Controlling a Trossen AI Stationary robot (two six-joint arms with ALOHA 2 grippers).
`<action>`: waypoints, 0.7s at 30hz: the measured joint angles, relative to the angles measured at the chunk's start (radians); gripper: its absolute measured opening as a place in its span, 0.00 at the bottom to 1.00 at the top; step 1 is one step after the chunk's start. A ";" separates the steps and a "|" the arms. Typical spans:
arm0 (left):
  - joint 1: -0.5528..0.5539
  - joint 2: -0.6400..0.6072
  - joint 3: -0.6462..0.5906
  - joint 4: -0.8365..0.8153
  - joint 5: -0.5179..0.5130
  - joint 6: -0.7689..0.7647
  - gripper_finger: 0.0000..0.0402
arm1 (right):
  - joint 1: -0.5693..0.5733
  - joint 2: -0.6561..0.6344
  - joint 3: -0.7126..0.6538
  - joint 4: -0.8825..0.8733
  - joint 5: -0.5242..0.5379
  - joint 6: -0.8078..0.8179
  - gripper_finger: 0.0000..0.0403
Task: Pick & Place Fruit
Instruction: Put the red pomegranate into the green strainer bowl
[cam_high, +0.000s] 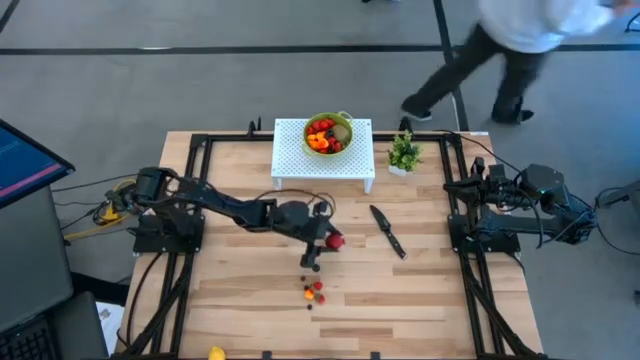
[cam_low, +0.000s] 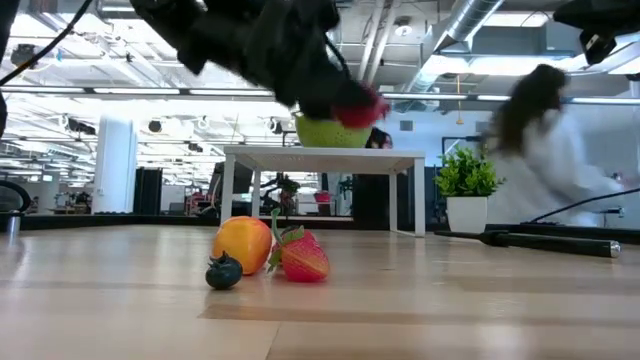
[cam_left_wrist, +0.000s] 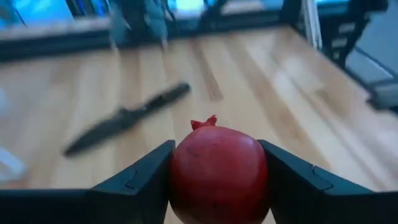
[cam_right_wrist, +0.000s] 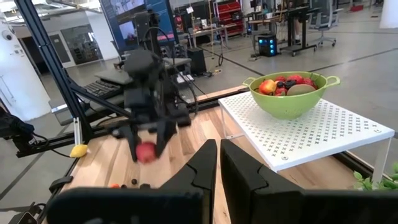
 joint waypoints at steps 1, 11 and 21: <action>0.004 -0.025 -0.003 0.003 -0.001 0.000 0.52 | 0.000 0.000 0.000 0.000 0.000 0.000 0.04; 0.135 -0.203 -0.002 0.287 -0.111 0.099 0.51 | 0.000 0.000 0.000 0.000 0.000 0.000 0.04; 0.399 -0.273 0.011 0.372 -0.167 0.102 0.51 | 0.000 0.000 0.000 0.000 0.000 0.000 0.04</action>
